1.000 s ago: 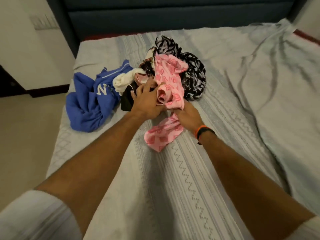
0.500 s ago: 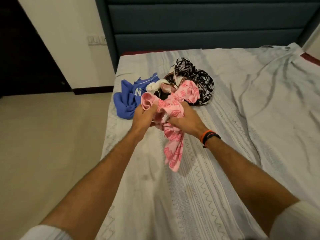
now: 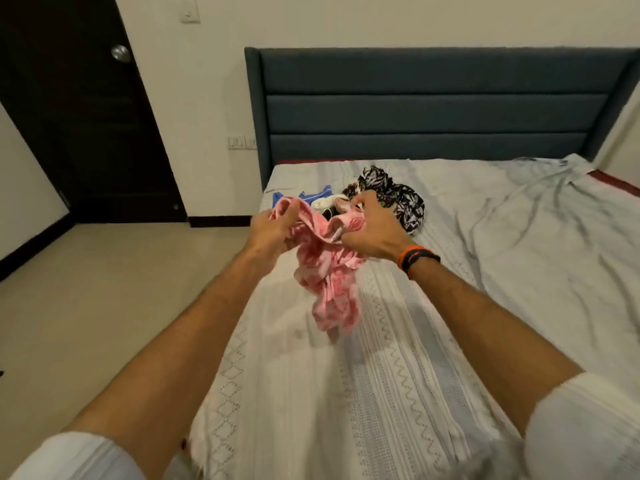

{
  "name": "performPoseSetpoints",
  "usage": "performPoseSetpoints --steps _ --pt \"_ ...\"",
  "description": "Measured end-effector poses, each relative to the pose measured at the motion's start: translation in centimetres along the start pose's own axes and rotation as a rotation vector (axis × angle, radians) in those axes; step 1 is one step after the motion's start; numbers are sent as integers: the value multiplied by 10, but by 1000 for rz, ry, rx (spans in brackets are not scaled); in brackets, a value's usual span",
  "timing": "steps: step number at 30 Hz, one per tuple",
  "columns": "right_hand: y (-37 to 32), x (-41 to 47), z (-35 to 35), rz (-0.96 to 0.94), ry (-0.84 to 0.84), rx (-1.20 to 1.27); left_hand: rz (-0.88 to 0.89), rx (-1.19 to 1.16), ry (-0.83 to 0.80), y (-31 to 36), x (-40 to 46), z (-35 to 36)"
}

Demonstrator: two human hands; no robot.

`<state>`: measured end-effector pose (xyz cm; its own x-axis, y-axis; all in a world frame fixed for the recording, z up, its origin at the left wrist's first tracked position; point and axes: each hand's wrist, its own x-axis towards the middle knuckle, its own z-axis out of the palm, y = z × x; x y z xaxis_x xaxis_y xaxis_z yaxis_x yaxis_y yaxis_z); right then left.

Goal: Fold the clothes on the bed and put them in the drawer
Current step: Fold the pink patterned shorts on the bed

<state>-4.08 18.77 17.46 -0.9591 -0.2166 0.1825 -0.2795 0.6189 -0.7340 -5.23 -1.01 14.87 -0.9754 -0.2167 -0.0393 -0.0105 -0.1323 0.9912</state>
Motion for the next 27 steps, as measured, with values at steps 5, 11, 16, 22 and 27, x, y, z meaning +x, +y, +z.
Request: performPoseSetpoints --steps 5,11,16,22,27 --pt "-16 -15 -1 -71 50 -89 49 77 -50 12 -20 -28" --pt "-11 -7 -10 -7 -306 -434 106 423 41 20 -12 -60" --pt "-12 5 -16 25 -145 -408 124 439 55 34 -11 -67" --pt "-30 26 -34 141 53 -378 202 531 113 69 2 -68" --pt "-56 38 -65 127 226 -280 312 622 195 100 3 -67"
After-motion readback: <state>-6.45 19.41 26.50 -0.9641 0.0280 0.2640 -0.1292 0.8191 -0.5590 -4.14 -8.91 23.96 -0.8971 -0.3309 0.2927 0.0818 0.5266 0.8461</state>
